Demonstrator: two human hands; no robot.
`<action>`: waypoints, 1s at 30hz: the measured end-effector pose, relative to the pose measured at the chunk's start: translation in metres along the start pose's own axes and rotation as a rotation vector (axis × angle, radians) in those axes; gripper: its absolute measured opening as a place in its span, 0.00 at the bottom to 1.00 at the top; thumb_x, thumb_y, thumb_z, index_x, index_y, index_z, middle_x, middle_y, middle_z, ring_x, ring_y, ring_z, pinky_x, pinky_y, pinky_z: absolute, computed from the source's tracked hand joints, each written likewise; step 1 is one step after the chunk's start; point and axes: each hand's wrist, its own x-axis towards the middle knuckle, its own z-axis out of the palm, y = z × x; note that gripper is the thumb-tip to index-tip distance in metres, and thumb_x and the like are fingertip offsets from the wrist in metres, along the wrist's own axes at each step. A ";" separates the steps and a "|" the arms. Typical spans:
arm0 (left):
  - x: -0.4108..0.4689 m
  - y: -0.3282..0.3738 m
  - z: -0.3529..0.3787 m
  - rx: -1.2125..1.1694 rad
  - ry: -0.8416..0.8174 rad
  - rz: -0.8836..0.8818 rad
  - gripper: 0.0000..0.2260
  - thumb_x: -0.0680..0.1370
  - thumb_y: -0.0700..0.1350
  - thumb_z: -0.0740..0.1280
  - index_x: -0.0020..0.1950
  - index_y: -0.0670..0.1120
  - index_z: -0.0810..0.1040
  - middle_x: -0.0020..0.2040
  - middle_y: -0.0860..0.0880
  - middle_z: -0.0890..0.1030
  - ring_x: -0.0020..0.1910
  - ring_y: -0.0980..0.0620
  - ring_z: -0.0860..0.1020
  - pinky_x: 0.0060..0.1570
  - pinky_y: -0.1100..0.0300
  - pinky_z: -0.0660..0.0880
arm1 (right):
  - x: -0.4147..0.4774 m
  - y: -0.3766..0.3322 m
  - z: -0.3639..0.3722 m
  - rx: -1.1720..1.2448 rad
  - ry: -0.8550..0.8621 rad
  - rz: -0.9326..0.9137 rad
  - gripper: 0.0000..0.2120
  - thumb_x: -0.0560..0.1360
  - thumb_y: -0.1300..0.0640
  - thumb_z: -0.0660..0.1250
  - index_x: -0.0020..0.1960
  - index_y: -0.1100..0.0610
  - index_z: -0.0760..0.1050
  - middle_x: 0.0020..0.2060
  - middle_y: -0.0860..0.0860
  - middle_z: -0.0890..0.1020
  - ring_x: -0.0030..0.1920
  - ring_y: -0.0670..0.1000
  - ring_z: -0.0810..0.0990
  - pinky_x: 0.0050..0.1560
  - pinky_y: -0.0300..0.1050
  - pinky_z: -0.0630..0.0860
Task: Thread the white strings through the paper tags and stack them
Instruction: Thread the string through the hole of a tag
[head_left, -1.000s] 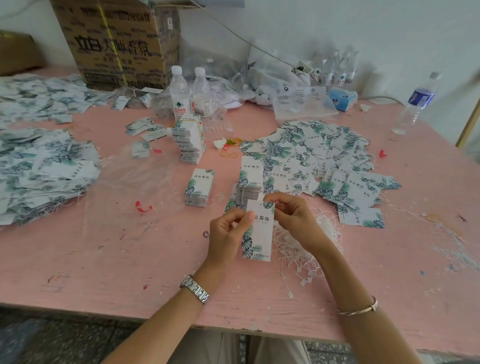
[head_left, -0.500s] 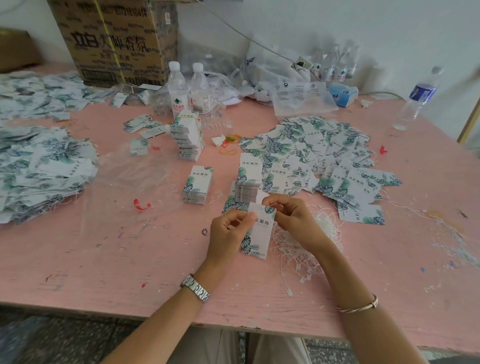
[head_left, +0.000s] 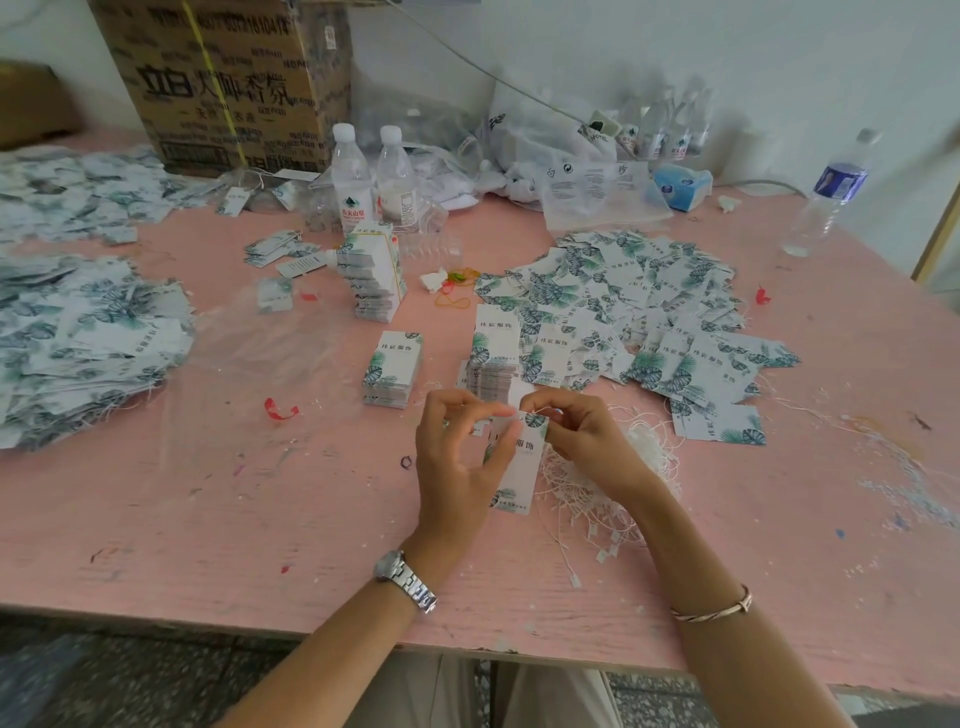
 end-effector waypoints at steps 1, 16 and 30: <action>0.000 -0.001 0.001 0.002 0.000 0.003 0.06 0.76 0.50 0.73 0.50 0.50 0.84 0.51 0.53 0.72 0.50 0.55 0.75 0.53 0.57 0.75 | 0.000 0.000 0.000 -0.003 0.004 0.002 0.16 0.78 0.74 0.60 0.55 0.57 0.77 0.41 0.39 0.84 0.34 0.34 0.79 0.35 0.25 0.71; 0.002 -0.003 0.000 -0.089 -0.012 -0.057 0.03 0.75 0.37 0.73 0.46 0.43 0.81 0.48 0.50 0.80 0.48 0.59 0.78 0.49 0.71 0.69 | 0.002 0.005 -0.016 0.259 0.082 0.042 0.05 0.77 0.63 0.64 0.50 0.62 0.78 0.28 0.46 0.68 0.27 0.45 0.59 0.28 0.37 0.57; 0.001 -0.004 0.000 -0.308 0.040 -0.219 0.02 0.79 0.49 0.67 0.49 0.52 0.79 0.45 0.60 0.84 0.46 0.59 0.80 0.48 0.63 0.72 | 0.006 0.010 -0.034 0.608 0.338 0.075 0.10 0.76 0.69 0.62 0.44 0.61 0.81 0.33 0.52 0.79 0.29 0.46 0.71 0.30 0.35 0.68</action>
